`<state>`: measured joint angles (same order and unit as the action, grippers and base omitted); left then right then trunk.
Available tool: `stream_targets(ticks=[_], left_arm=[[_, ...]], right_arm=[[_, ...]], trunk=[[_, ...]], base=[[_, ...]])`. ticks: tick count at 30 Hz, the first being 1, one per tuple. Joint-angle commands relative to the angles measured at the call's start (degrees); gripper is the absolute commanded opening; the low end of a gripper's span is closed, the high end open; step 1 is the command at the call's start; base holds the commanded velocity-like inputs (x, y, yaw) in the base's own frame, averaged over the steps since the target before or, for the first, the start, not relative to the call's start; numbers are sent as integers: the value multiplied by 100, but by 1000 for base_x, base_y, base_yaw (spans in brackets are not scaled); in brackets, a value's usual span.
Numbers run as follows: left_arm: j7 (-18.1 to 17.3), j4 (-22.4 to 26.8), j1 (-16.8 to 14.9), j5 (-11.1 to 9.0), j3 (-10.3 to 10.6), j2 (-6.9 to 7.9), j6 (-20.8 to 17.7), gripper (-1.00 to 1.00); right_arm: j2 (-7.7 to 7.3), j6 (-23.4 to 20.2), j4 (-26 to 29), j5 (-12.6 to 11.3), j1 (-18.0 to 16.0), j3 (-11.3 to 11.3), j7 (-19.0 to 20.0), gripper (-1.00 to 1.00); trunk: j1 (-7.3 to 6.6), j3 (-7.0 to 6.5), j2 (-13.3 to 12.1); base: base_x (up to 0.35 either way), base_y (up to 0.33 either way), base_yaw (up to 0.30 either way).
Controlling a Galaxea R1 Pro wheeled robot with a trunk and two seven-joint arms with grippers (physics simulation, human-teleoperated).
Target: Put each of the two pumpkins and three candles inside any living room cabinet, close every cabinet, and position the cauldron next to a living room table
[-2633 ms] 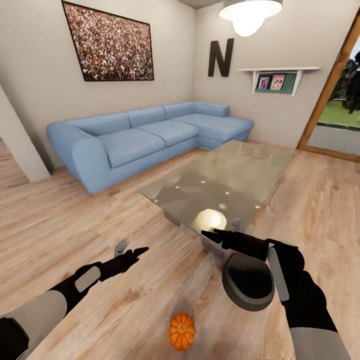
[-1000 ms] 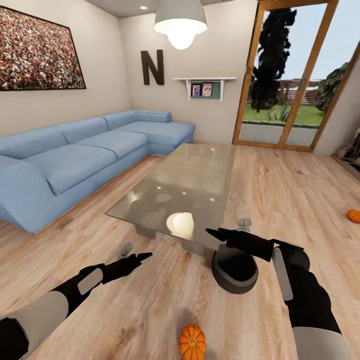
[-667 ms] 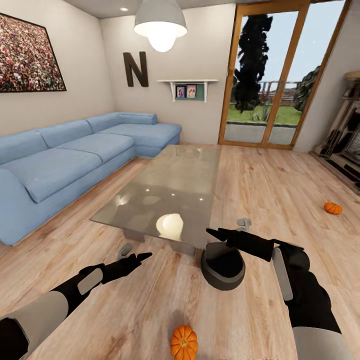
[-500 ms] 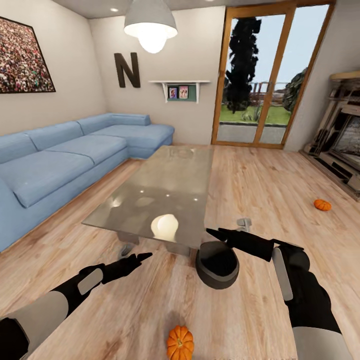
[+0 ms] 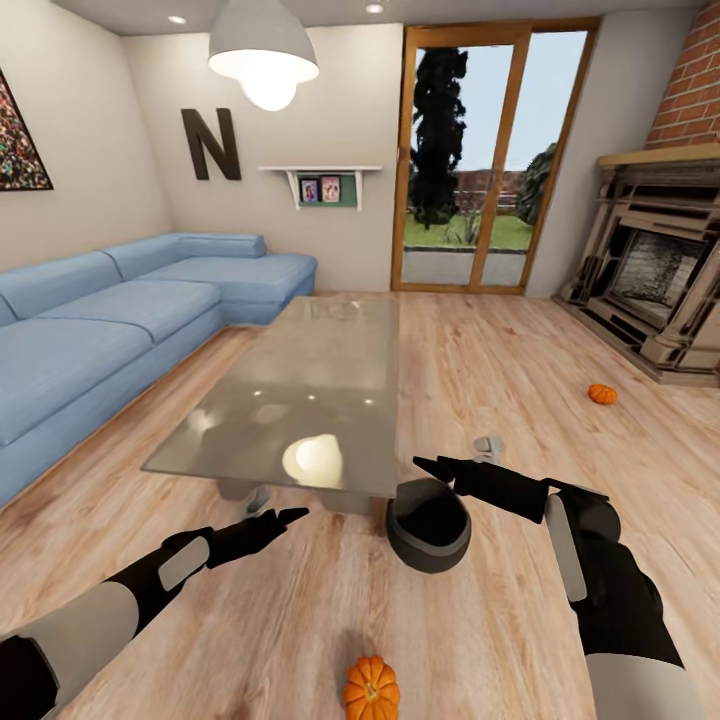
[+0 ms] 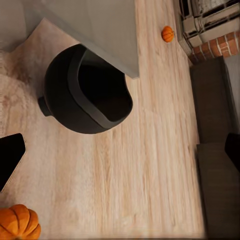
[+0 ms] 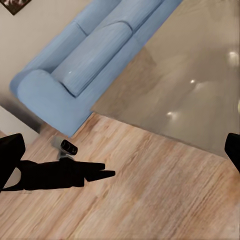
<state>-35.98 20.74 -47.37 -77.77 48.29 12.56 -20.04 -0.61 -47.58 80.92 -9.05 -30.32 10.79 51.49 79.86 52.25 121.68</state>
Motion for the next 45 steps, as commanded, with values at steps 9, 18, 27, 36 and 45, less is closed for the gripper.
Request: stream_targets(ticks=[9, 18, 27, 36, 45], left_arm=[[42, -39, 0, 312, 16, 7, 2, 100], [65, -542, 46, 1118, 4, -290, 3, 100], [731, -1862, 146, 1717, 21, -915, 206, 100], [751, -1910, 217, 1824, 23, -932, 511, 100], [794, -1965, 220, 1835, 23, -909, 519, 100]], right_arm=[[-12, -12, 55, 0, 0, 97, 2, 100], [-20, -82, 109, -35, -49, 902, 98, 100], [-93, -781, 134, -550, -926, 994, 30, 100], [-95, -774, -336, -561, -1075, 971, 12, 100], [-80, -791, -406, -571, -1078, 961, 32, 100]], trunk=[[0, -2, 0], [0, -2, 0], [0, -2, 0], [66, 52, 120], [264, 214, 481]], base=[[11, 32, -11], [0, 0, 0], [0, 0, 0], [0, 0, 0], [0, 0, 0]])
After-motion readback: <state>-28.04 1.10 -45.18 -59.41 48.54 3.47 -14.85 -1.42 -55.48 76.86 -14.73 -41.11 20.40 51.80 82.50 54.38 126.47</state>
